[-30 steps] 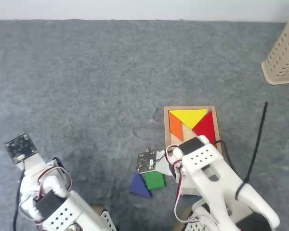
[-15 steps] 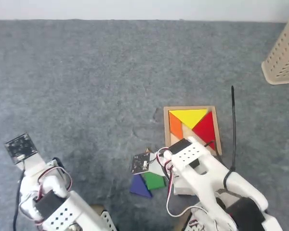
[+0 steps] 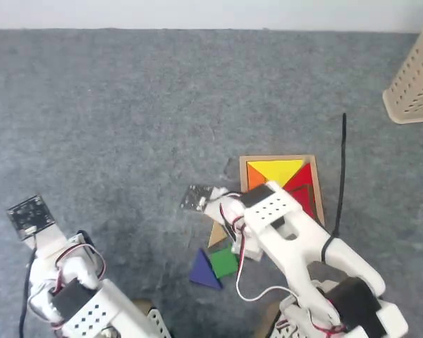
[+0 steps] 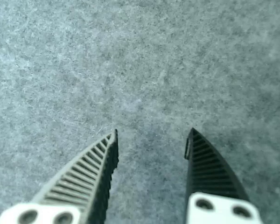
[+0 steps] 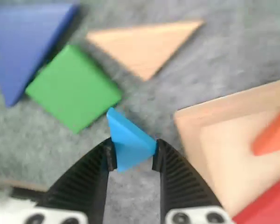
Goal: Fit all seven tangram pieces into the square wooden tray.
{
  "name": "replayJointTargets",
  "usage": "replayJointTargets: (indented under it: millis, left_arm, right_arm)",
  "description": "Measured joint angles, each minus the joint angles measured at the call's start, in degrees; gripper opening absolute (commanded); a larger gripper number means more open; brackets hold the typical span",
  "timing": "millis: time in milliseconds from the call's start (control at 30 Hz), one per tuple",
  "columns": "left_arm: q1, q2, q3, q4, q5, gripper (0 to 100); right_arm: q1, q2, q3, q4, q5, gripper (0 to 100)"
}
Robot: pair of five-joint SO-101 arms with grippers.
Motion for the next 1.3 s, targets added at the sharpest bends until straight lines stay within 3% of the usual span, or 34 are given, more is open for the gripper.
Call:
replayJointTargets:
  millis: [333, 600, 800, 1100, 1300]
  left_arm:
    - [0.00, 0.00, 0.00, 0.00, 0.00, 23]
    - [0.00, 0.00, 0.00, 0.00, 0.00, 23]
    - [0.00, 0.00, 0.00, 0.00, 0.00, 23]
    - [0.00, 0.00, 0.00, 0.00, 0.00, 23]
    - [0.00, 0.00, 0.00, 0.00, 0.00, 23]
  right_arm:
    - [0.00, 0.00, -6.24, -1.49, -10.11, 2.4]
    - [0.09, 3.69, -12.40, -13.63, -22.68, 3.2]
    - [0.09, 8.53, -13.54, -21.98, -32.18, 23.1]
    - [0.00, 8.18, -13.54, -18.81, -37.10, 22.6]
    - [-2.37, 0.53, -6.42, -19.25, -38.33, 12.4]
